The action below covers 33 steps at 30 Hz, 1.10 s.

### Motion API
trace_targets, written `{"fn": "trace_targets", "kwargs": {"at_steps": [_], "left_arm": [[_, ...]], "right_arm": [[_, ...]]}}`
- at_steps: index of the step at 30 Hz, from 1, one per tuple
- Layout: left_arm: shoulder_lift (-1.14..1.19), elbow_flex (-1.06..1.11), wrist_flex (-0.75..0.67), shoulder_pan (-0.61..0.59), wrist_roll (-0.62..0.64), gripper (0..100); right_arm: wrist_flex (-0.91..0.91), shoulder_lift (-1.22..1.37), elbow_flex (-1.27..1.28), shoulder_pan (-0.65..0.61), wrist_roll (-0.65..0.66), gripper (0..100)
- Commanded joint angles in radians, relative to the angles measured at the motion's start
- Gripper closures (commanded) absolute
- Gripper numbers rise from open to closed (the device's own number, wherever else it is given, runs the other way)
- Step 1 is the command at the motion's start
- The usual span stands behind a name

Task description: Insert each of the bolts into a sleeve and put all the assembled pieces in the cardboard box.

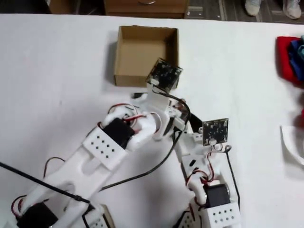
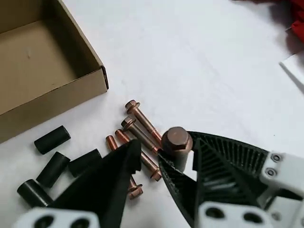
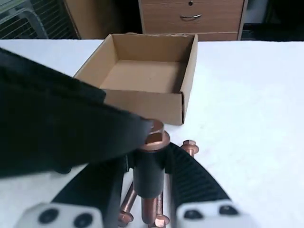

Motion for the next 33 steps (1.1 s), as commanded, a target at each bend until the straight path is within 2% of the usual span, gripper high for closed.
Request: {"fn": "trace_targets", "kwargs": {"at_steps": [1,5,9,11,14,16,18,22,25,29,33], "left_arm": [[-0.068,-0.010,0.003,-0.066,-0.003,83],[-0.164,-0.010,0.003,-0.183,-0.005,83],[-0.209,0.008,0.023,-0.408,-0.018,83],[-0.207,0.050,0.038,-0.528,-0.078,83],[-0.207,0.193,-0.012,-0.698,-0.261,83],[-0.212,0.306,-0.092,-0.764,-0.362,83],[-0.218,0.398,-0.157,-0.815,-0.400,83],[-0.209,0.490,-0.232,-0.844,-0.400,83],[-0.207,0.535,-0.285,-0.822,-0.400,83],[-0.141,0.568,-0.367,-0.815,-0.400,83],[0.120,0.481,-0.354,-0.813,-0.400,83]], "right_arm": [[-0.001,-0.024,-0.060,0.004,-0.008,97.8],[-0.001,-0.019,-0.055,0.004,-0.008,97.8],[-0.007,-0.018,-0.017,0.007,-0.008,97.8],[-0.008,-0.018,-0.008,0.028,-0.008,97.8],[-0.031,-0.018,-0.015,0.056,-0.008,97.8],[-0.042,-0.018,-0.044,0.073,-0.006,97.8],[-0.030,-0.016,-0.117,0.087,0.009,97.8],[-0.007,0.064,-0.299,0.090,0.127,97.8],[-0.005,0.248,-0.453,0.091,0.169,97.8],[0.047,0.610,-0.717,0.085,0.169,97.8],[0.199,1.032,-1.060,0.087,0.081,97.8]]}}
